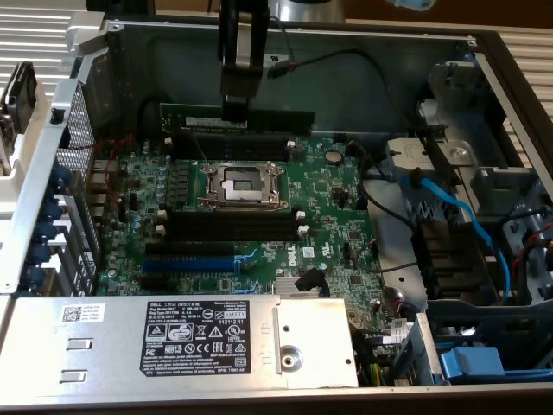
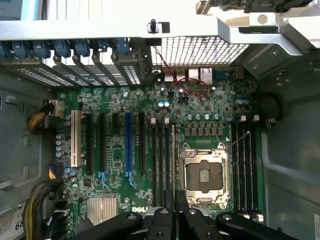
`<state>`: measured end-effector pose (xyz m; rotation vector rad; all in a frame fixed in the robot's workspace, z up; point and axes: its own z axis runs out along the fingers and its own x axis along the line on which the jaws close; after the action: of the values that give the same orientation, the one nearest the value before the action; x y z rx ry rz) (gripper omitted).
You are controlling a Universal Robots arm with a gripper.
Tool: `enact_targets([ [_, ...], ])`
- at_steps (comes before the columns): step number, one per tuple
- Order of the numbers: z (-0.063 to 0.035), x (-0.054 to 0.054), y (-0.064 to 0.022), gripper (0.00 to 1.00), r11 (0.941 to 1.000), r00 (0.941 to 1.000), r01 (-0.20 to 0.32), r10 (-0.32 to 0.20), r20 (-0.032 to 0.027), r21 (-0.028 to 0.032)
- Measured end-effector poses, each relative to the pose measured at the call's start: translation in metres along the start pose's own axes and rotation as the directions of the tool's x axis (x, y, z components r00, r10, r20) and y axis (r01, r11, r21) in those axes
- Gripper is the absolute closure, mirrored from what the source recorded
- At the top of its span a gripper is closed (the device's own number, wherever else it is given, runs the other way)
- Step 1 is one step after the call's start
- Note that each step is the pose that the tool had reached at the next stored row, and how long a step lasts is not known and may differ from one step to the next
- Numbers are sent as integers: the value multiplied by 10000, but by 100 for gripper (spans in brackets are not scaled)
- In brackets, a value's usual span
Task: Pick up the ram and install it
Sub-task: 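Insert the ram into the slot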
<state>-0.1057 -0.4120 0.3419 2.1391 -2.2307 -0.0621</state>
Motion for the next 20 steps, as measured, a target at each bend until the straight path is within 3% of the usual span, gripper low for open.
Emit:
enact_targets([
  [1,8,-3,0,87,10000,10000,-5,5,-57,2],
  [5,29,-49,4,87,10000,9992,-26,28,-399,44],
  [8,51,-47,21,87,9998,9992,-28,36,-403,201],
  [11,73,-45,69,87,9989,9992,-30,48,-389,474],
  [12,85,-45,80,87,9986,9992,-30,50,-385,529],
  [13,98,-44,83,87,9985,9993,-31,52,-382,549],
  [20,159,-31,81,87,9985,9993,-32,53,-383,549],
])
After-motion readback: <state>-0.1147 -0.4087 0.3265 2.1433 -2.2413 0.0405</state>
